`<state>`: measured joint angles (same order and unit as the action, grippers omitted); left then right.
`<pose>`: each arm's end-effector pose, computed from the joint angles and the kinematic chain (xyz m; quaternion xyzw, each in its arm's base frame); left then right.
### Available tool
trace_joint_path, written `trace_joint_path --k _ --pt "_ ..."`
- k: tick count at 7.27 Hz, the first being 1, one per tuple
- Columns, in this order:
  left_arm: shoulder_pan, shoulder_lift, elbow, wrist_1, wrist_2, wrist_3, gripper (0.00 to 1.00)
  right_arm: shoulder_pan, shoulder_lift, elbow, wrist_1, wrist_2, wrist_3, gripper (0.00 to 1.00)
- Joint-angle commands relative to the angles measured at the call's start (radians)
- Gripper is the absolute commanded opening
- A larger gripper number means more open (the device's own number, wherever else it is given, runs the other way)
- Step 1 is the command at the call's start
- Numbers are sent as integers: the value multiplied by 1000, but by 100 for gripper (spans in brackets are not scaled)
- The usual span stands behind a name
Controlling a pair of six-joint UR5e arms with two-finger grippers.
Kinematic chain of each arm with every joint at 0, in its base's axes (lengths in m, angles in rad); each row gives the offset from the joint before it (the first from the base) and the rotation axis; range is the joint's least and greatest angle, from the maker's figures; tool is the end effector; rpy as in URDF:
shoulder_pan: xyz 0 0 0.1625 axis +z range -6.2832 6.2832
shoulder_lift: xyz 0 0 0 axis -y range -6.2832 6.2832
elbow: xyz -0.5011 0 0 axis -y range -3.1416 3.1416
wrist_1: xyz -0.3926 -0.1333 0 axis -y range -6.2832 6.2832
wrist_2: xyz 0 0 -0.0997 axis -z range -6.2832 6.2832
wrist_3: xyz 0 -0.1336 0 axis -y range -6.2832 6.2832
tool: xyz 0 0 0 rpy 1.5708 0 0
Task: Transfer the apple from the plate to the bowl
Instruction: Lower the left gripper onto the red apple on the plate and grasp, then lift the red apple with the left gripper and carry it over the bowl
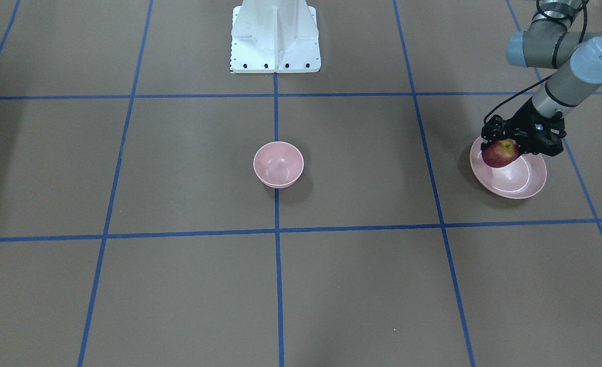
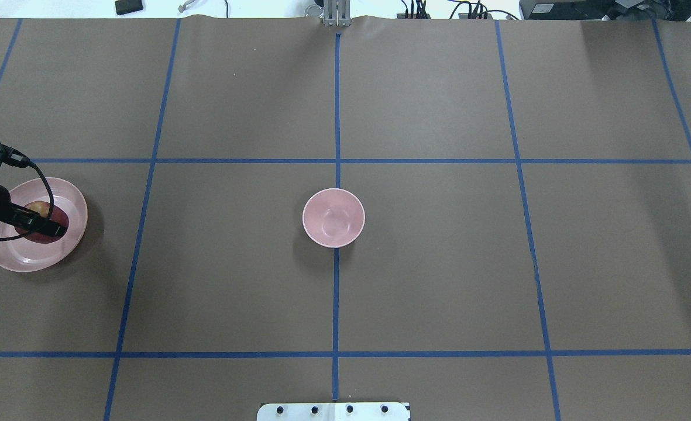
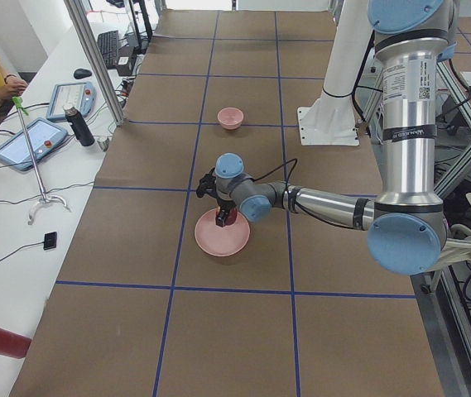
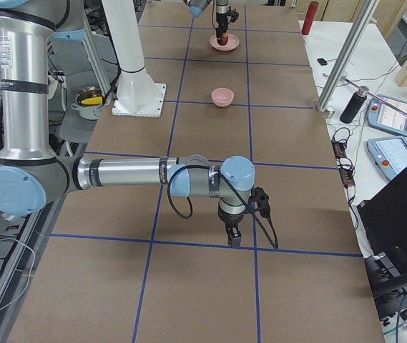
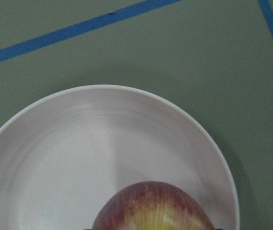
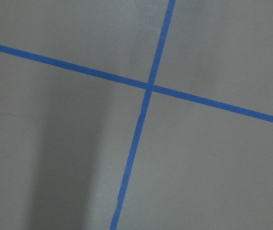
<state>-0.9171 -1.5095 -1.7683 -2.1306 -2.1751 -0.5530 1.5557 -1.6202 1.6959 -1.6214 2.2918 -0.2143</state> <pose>0.2617 -0.4360 0.6298 0.1094 0.4151 0.1465 0.8912 0.0380 -0.4695 0.7311 0.0468 -0.3498 -0.1115 0.9290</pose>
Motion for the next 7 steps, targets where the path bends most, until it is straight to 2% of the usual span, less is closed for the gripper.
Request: trace_joint_path --k 1,2,4,5,7 --pt "-3 -167 -155 387 6 -11 34 1 -1 1 0 0 1 100" --pt "1 -307 -158 544 8 -53 34 1 -1 -2 0 2 0 100" --pt "97 -527 -149 694 9 -239 34 1 -3 -1 0 2 1 100" --pt "188 -628 -122 710 94 -386 34 1 -3 -1 0 2 1 100" --pt "326 -858 84 706 196 -594 34 0 -3 -4 0 2 1 100"
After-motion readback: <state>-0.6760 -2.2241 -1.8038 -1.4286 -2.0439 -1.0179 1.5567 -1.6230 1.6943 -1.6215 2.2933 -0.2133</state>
